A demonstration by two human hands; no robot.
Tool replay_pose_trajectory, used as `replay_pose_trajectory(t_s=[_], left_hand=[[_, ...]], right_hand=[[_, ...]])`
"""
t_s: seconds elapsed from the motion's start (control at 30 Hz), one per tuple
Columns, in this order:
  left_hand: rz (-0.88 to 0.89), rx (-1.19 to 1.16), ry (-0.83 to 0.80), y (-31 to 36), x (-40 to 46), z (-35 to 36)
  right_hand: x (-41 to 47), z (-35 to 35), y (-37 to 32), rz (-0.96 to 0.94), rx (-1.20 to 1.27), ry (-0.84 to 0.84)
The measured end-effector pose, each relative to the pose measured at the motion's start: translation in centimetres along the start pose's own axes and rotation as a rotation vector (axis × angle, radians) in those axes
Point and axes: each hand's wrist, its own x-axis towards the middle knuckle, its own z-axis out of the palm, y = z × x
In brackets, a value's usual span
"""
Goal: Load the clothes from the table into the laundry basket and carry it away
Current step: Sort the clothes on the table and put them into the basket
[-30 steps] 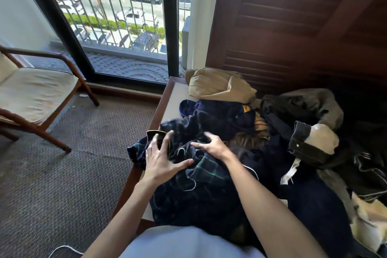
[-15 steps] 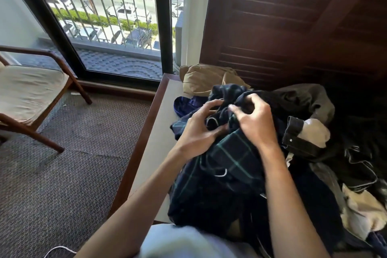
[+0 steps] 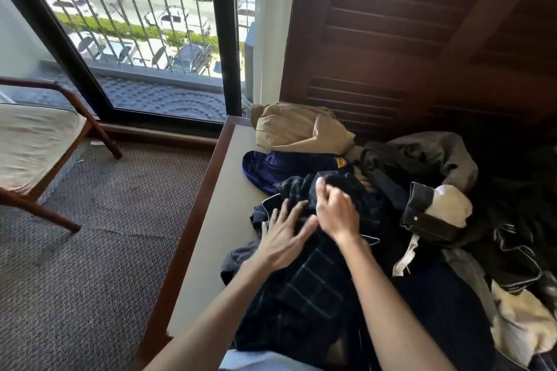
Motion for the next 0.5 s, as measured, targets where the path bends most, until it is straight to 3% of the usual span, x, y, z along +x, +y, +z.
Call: replay_pose_trajectory(t_s=[0.13, 0.23, 0.37, 0.5], left_hand=[[-0.072, 0.092, 0.006, -1.1, 1.1, 1.6], [-0.072, 0.088, 0.029, -1.9, 1.9, 1.6], [-0.073, 0.095, 0.064, -2.9, 2.2, 2.2], [-0.186, 0.177, 0.084, -4.7, 4.9, 1.7]], right_hand=[[7.0, -0.6, -1.5, -0.154, -0.031, 0.125], [12.0, 0.5, -3.4, -0.16, -0.168, -0.031], [17.7, 2.4, -7.0, -0.137, -0.112, -0.288], [23.5, 4.2, -8.9, -0.137, -0.28, -0.296]])
